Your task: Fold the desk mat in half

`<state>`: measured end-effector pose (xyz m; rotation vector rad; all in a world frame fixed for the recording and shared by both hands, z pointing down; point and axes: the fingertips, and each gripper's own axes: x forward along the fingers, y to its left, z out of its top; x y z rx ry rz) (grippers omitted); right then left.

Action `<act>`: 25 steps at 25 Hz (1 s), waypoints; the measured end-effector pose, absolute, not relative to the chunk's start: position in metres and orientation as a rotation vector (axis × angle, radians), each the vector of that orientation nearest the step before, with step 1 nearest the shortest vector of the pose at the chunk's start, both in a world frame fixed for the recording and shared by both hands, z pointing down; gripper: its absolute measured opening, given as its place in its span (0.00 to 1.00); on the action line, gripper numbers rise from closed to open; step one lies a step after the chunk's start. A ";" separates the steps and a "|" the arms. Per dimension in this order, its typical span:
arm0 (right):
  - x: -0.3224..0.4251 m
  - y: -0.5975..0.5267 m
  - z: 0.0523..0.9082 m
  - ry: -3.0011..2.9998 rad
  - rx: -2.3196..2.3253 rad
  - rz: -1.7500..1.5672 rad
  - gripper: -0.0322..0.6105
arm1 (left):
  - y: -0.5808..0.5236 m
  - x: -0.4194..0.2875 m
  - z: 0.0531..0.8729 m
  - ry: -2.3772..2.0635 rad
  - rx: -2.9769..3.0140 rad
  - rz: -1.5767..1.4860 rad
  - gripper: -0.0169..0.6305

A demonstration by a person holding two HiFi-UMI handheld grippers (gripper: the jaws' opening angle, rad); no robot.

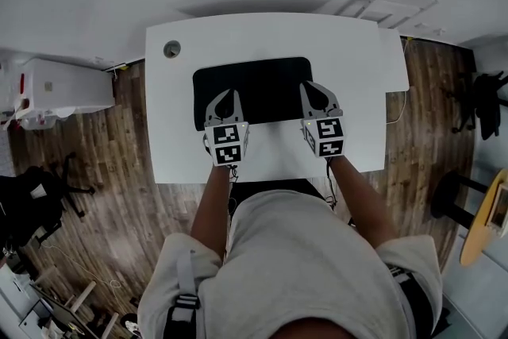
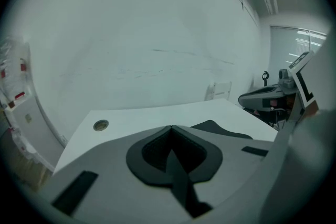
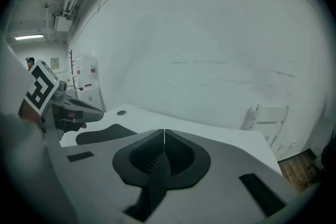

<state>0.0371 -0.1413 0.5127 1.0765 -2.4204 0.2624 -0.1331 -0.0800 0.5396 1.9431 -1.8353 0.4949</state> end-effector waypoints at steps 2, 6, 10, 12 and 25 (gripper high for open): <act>0.038 -0.131 0.504 -2.446 1.075 0.234 0.11 | -0.072 -0.123 0.529 -1.854 1.960 0.457 0.05; 0.036 -0.109 0.481 -2.515 1.069 0.181 0.11 | -0.054 -0.109 0.508 -1.897 1.997 0.388 0.05; 0.041 -0.093 0.458 -2.572 1.075 0.132 0.11 | -0.040 -0.091 0.490 -1.918 2.028 0.354 0.05; 0.047 -0.084 0.451 -2.592 1.081 0.111 0.11 | -0.031 -0.083 0.481 -1.940 2.035 0.332 0.05; 0.071 -0.015 0.386 -2.755 1.070 0.026 0.11 | 0.032 -0.031 0.418 -2.060 2.098 0.148 0.05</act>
